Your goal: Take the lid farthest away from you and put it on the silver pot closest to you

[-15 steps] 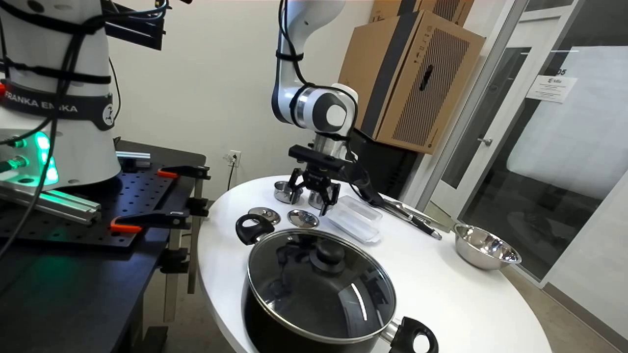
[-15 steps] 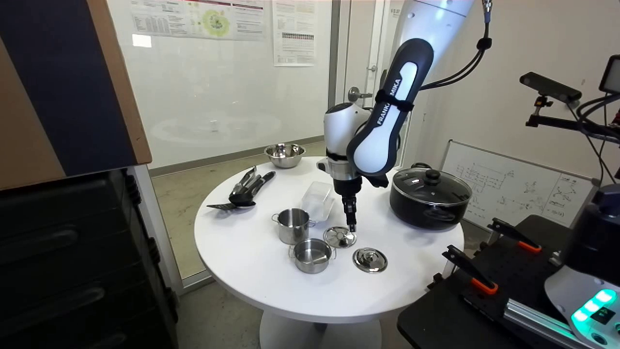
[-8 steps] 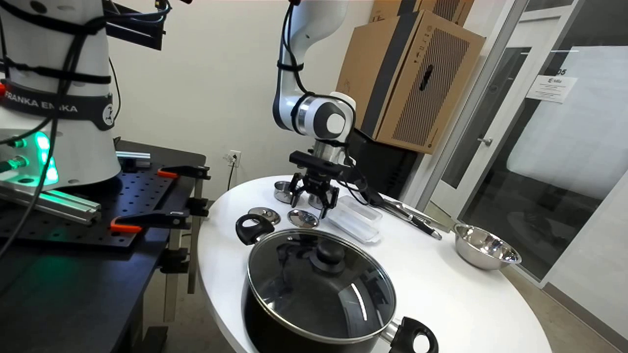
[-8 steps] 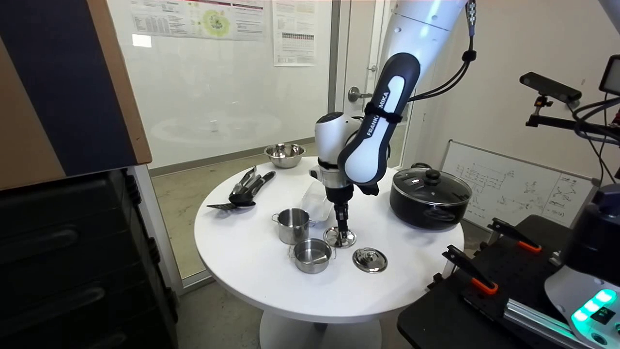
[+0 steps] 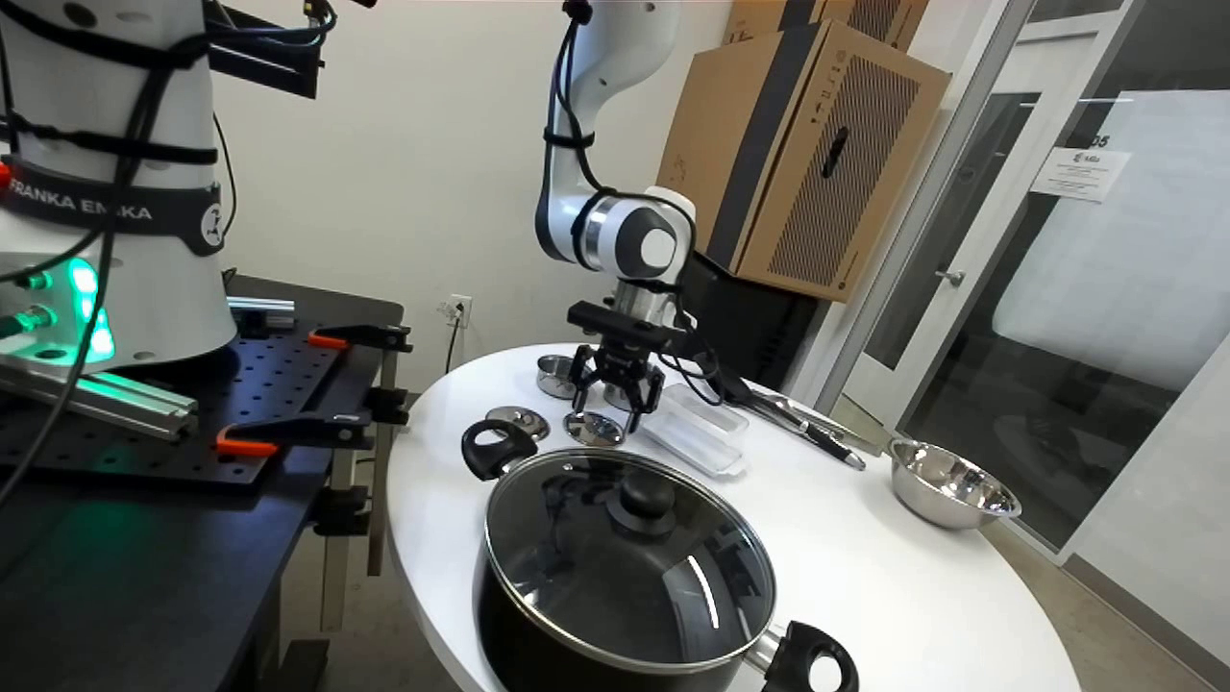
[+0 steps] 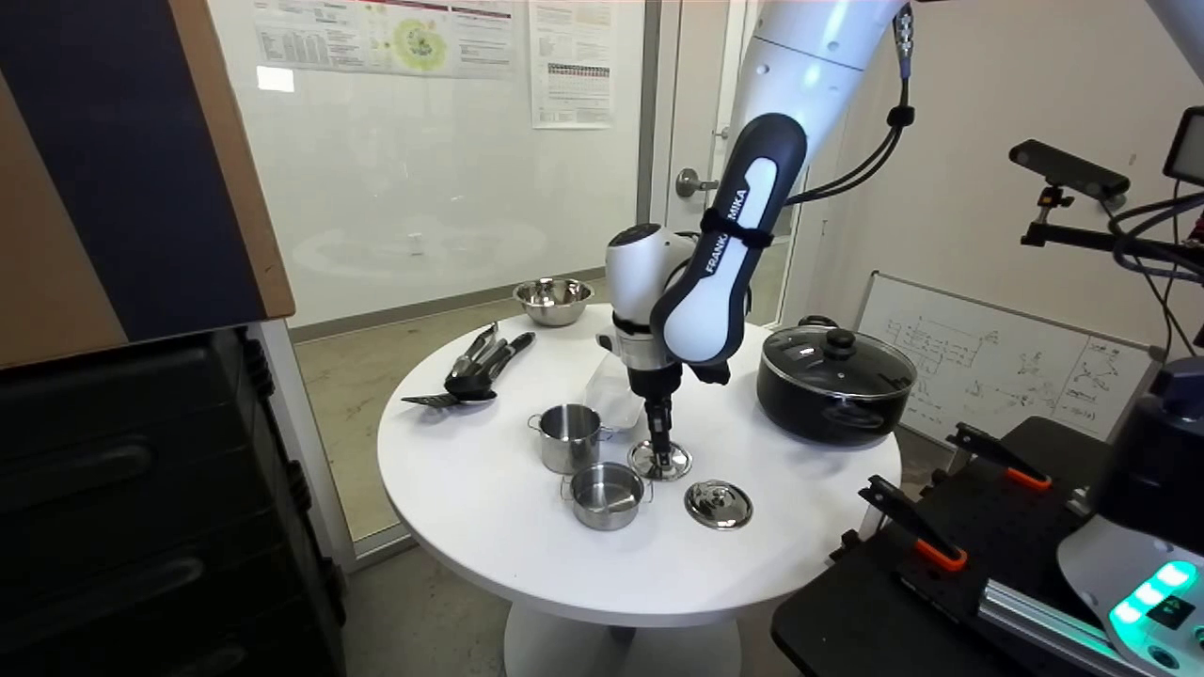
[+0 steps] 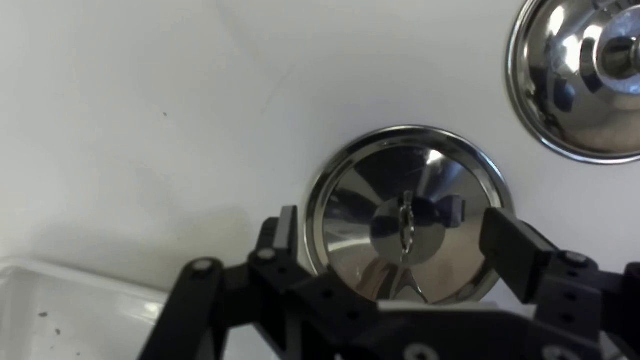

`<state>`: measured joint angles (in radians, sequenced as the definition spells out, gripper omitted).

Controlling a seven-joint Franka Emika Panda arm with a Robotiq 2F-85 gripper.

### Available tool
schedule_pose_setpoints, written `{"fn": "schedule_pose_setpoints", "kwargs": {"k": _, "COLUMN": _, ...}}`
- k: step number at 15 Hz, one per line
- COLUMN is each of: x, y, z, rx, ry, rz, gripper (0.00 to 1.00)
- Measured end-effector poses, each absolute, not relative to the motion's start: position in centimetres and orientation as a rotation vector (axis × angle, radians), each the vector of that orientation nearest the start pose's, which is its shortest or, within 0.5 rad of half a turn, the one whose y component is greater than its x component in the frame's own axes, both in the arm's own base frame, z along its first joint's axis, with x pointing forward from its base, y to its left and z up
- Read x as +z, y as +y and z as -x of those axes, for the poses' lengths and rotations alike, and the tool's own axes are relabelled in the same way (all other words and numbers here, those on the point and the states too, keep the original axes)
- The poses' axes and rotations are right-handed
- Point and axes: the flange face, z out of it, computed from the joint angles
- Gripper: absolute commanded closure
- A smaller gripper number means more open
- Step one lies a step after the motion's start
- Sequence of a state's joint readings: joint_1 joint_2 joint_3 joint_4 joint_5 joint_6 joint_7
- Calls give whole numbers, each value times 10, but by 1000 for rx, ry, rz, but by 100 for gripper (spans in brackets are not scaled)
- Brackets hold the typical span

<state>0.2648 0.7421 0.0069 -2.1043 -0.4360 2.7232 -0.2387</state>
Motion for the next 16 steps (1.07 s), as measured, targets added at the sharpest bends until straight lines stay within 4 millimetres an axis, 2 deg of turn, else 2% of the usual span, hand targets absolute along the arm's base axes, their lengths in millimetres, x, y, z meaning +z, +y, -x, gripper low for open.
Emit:
{"fn": "schedule_pose_setpoints", "kwargs": {"k": 8, "x": 49, "y": 157, "z": -513, "rx": 191, "ry": -1425, "rz": 2963, "gripper": 98}}
{"fn": "schedule_pose_setpoints", "kwargs": {"k": 16, "x": 48, "y": 158, "z": -512, "rx": 191, "ry": -1422, "rz": 2965, "gripper": 100}}
